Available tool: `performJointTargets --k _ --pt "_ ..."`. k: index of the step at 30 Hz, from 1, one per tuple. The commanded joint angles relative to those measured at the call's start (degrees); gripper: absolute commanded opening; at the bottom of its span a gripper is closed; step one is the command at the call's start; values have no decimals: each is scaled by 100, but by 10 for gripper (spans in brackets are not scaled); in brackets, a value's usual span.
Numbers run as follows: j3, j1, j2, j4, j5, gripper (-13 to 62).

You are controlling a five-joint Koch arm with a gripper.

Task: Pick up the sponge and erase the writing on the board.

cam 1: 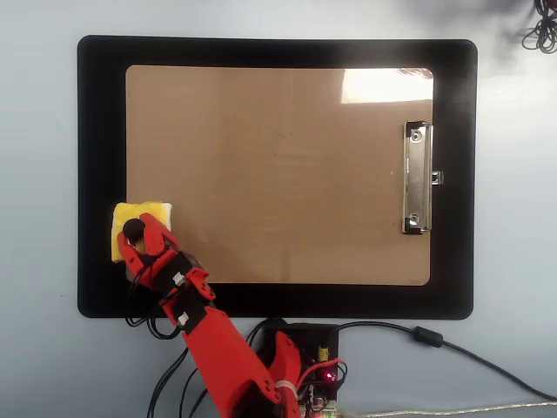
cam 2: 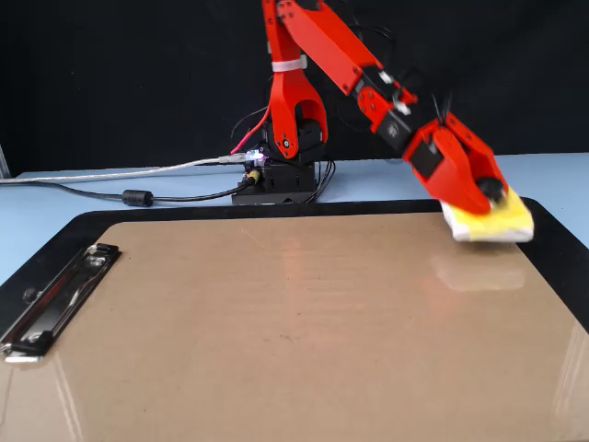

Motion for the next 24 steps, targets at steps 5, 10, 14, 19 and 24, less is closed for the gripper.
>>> performJointTargets --k 5,10,14,19,24 --pt "255 -97 325 -835 -105 -78" --pt "554 -149 431 -879 -141 199" --pt "562 -387 598 -826 -167 331" --pt "598 -369 1916 325 -554 330" --pt "70 -316 3744 3920 -1046 330"
